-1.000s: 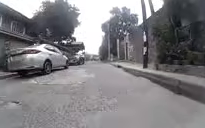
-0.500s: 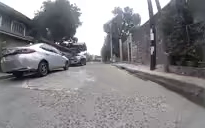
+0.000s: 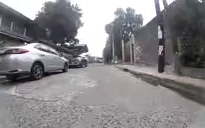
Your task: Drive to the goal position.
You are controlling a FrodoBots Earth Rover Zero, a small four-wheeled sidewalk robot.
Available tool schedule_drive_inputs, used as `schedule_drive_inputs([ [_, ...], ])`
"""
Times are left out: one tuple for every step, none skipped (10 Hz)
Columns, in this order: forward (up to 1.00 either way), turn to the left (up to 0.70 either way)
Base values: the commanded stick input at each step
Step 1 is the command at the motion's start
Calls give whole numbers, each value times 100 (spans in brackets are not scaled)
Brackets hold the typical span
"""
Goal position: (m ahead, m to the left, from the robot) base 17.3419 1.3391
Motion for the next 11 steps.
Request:
schedule_drive_inputs([
  [100,3],
  [100,3],
  [100,3],
  [100,3],
  [100,3],
  [100,3],
  [100,3],
  [100,3],
  [100,3],
  [100,3],
  [100,3],
])
